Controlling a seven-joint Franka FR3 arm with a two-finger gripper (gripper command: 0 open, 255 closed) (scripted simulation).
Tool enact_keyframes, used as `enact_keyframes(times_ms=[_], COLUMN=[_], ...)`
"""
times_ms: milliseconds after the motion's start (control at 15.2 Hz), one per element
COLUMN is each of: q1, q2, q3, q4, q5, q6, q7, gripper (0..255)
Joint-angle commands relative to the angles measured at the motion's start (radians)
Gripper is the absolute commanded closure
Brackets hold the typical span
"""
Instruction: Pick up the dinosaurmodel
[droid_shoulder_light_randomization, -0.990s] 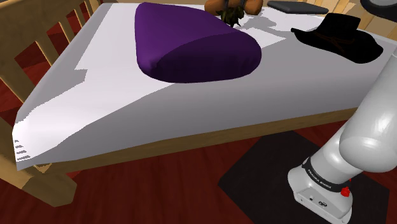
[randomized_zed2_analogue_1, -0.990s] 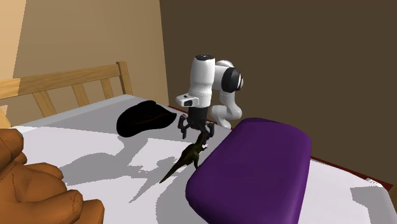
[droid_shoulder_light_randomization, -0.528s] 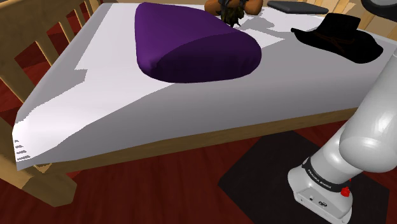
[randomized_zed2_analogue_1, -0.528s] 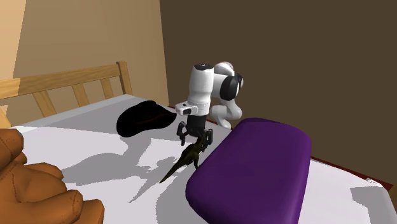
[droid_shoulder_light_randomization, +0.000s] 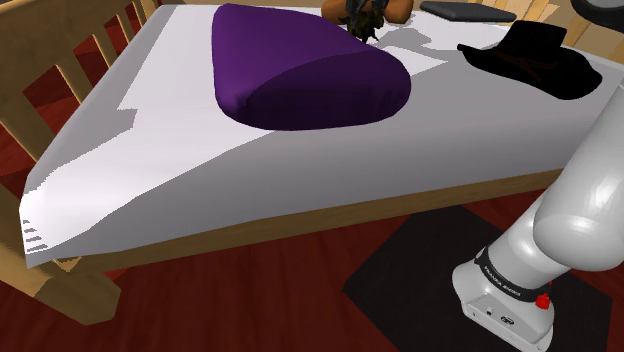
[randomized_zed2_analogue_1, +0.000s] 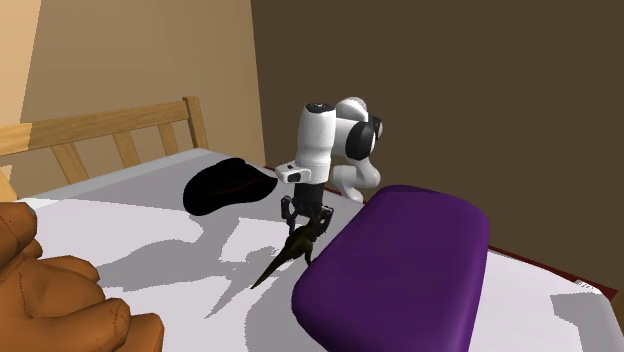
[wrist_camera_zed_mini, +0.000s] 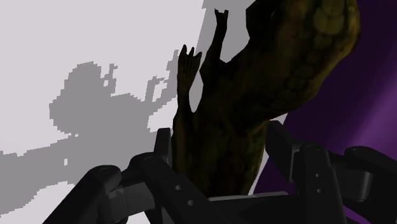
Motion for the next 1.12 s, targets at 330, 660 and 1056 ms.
enact_keyframes(times_ms=[330, 660, 1056], q1=[-0.001, -0.005, -0.014], q2=[0.008, 0.038, 0.093], q3=[0.0, -0.001, -0.003], q4=[0.036, 0.146, 0.31], q5=[0.001, 0.007, 0.018], q6=[-0.03, -0.111, -0.22], q7=[-0.002, -0.009, -0.019], gripper=[255, 255, 255])
